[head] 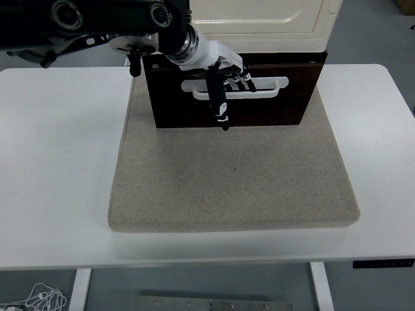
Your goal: Open the drawer under the combination cabinet
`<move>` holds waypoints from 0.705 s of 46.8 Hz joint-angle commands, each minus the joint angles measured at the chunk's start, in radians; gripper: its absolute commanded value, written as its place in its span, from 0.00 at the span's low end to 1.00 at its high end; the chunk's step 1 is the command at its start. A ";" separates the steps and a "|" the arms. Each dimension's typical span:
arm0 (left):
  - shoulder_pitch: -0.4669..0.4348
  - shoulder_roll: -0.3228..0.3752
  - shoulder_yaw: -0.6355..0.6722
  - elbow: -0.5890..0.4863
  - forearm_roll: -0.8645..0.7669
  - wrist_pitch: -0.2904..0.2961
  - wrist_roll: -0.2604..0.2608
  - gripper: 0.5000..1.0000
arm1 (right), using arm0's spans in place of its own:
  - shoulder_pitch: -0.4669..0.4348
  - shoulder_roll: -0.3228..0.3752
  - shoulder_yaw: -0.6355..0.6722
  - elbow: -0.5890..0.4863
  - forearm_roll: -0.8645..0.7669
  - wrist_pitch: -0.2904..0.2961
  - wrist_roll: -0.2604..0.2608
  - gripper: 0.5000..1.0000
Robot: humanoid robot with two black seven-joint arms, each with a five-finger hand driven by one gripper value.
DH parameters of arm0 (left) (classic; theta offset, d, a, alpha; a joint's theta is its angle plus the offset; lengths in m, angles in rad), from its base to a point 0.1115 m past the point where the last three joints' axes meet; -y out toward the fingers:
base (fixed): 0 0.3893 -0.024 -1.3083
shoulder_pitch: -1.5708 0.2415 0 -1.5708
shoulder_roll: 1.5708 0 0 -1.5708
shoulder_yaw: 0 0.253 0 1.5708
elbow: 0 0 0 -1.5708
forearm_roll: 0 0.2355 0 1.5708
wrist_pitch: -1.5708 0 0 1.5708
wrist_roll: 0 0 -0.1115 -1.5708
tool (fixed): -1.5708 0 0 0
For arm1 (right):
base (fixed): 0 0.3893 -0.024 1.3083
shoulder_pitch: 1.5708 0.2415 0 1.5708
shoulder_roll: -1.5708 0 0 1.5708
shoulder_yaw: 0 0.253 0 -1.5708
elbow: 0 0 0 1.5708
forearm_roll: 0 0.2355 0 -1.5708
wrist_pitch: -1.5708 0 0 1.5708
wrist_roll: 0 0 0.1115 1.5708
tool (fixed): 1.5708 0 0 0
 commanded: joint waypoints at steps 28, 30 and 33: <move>-0.018 0.005 -0.022 -0.008 -0.002 -0.082 0.000 1.00 | 0.000 0.000 0.000 0.000 0.000 0.000 0.000 0.85; -0.020 0.007 -0.023 -0.008 -0.002 -0.090 0.000 1.00 | 0.000 0.000 0.000 0.000 0.000 0.000 0.000 0.85; -0.023 0.008 -0.028 -0.008 -0.002 -0.101 0.000 1.00 | 0.000 0.000 0.000 0.000 0.000 0.000 0.000 0.85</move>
